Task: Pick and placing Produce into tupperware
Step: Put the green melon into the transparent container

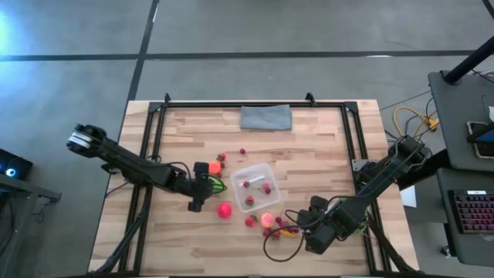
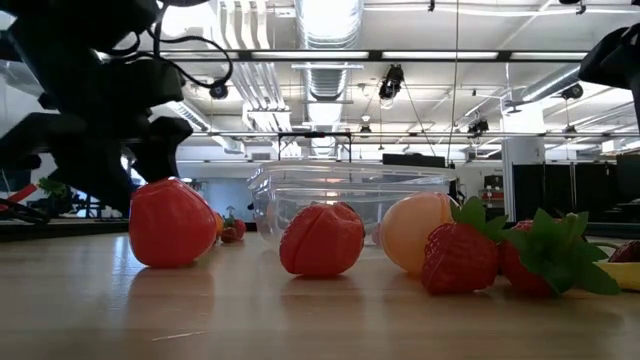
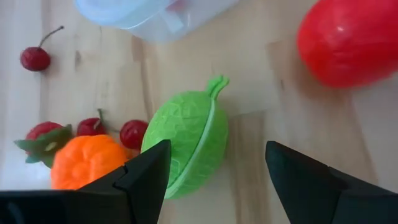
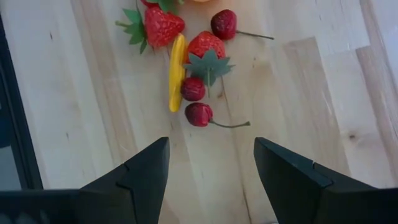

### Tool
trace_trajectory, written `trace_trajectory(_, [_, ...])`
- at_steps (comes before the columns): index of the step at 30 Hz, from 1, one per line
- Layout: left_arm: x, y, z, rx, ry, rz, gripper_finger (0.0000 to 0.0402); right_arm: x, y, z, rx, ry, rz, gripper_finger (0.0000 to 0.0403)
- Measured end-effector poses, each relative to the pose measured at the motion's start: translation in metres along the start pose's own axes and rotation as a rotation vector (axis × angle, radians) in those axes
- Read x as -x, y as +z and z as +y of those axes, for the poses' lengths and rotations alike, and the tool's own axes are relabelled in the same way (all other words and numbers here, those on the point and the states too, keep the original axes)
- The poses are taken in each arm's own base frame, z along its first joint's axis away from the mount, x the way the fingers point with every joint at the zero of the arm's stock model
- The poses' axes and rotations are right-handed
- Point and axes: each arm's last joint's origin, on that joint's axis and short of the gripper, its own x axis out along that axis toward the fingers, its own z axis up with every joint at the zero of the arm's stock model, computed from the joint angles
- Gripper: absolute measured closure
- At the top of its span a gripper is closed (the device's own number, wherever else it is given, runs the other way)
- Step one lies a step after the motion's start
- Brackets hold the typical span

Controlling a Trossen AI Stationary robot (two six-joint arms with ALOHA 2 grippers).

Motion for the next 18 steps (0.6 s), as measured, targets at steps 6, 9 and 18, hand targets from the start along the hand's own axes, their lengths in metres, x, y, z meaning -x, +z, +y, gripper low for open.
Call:
trace_trajectory(6, [-0.001, 0.009, 0.001, 0.002, 0.051, 0.002, 0.0155, 0.001, 0.001, 0.001, -0.003, 0.01, -0.007, 0.0177])
trace_trajectory(9, [0.005, 0.017, 0.003, 0.016, 0.062, -0.037, 0.0155, 0.001, 0.002, 0.002, -0.004, 0.014, -0.01, 0.0177])
trace_trajectory(18, [0.011, 0.021, 0.006, 0.023, 0.103, -0.066, 0.0155, 0.001, 0.002, 0.002, -0.006, 0.018, -0.014, 0.0177])
